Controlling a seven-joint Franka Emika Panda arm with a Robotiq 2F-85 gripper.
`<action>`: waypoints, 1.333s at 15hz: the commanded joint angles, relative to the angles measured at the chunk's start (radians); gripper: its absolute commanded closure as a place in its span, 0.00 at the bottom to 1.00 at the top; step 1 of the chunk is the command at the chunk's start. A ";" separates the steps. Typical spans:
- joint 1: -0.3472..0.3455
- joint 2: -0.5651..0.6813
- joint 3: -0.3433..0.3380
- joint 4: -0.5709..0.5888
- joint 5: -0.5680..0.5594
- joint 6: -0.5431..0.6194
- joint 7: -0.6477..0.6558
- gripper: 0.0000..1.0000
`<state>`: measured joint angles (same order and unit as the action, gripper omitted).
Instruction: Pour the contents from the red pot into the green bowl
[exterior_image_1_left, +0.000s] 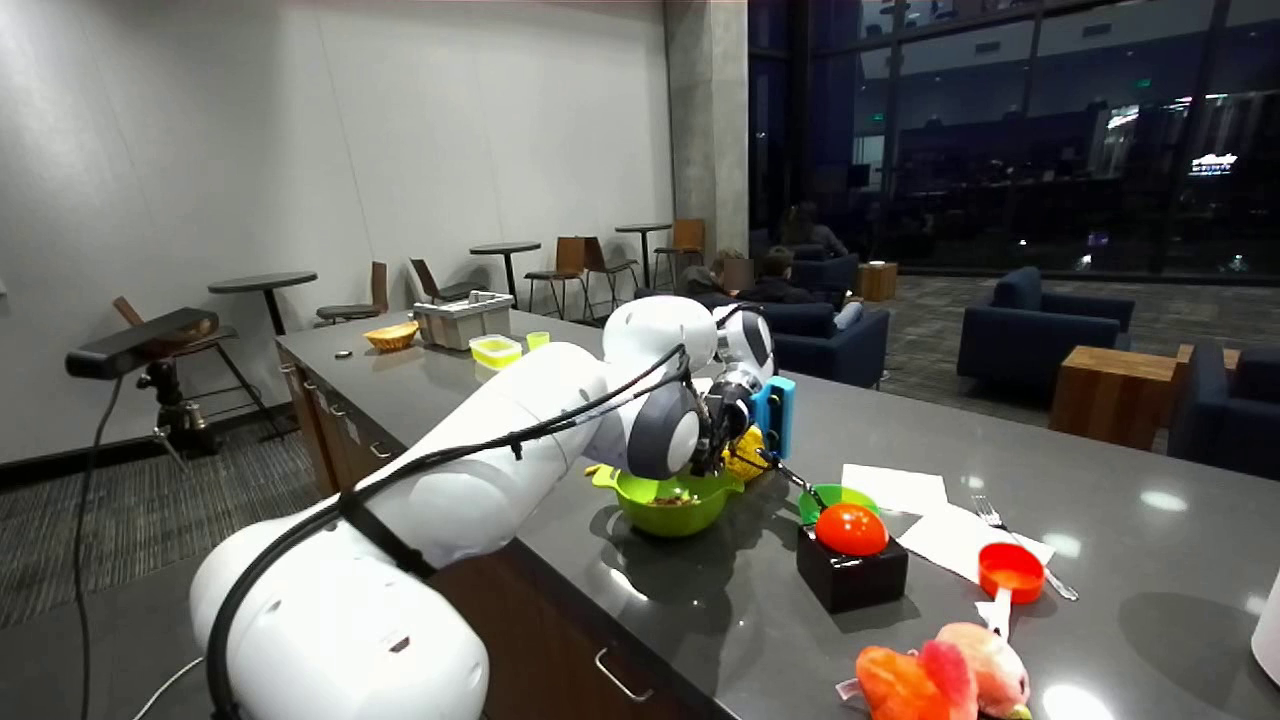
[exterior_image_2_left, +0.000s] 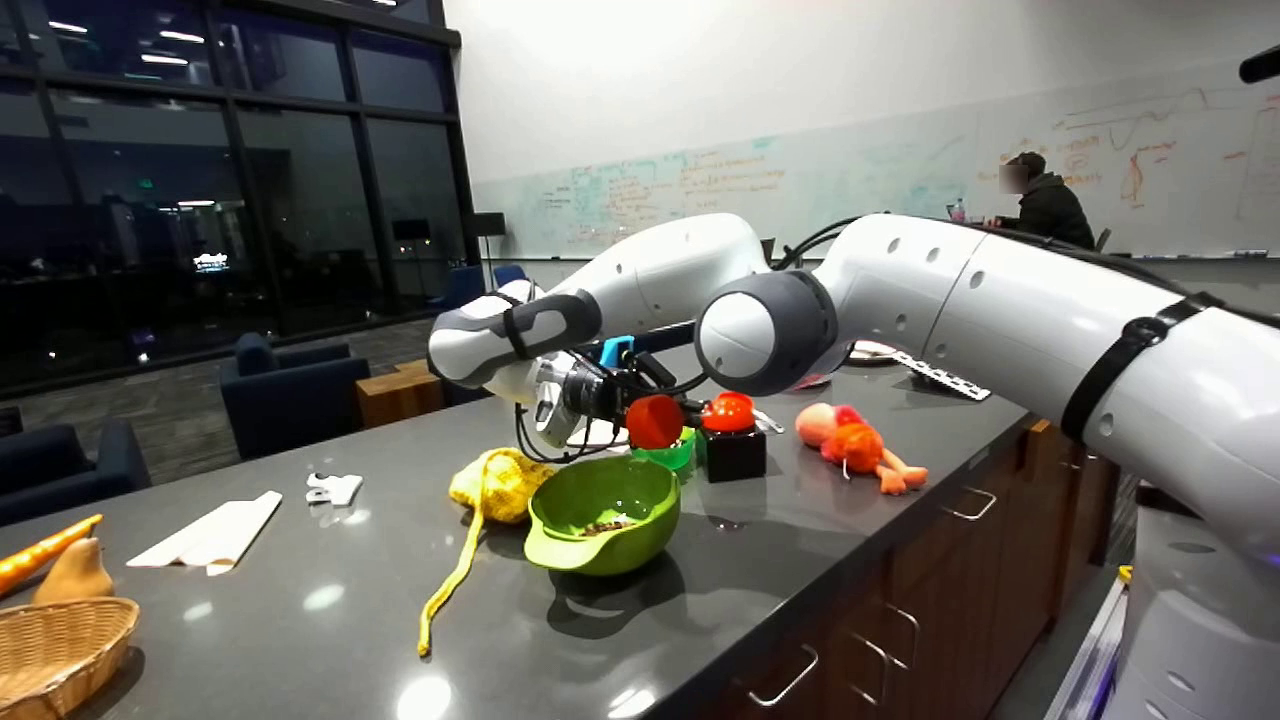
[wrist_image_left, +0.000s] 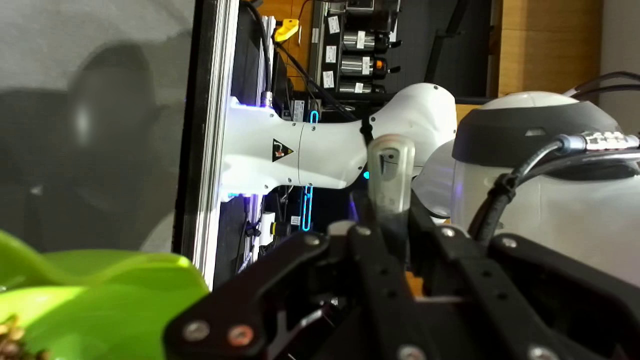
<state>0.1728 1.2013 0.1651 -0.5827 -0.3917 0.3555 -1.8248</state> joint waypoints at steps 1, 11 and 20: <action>0.016 0.043 -0.016 0.082 -0.018 -0.035 -0.037 0.96; 0.030 0.071 -0.025 0.101 -0.017 -0.054 -0.028 0.96; 0.065 0.075 -0.064 0.095 -0.061 -0.082 -0.051 0.96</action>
<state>0.2141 1.2570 0.1262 -0.5299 -0.4091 0.3097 -1.8335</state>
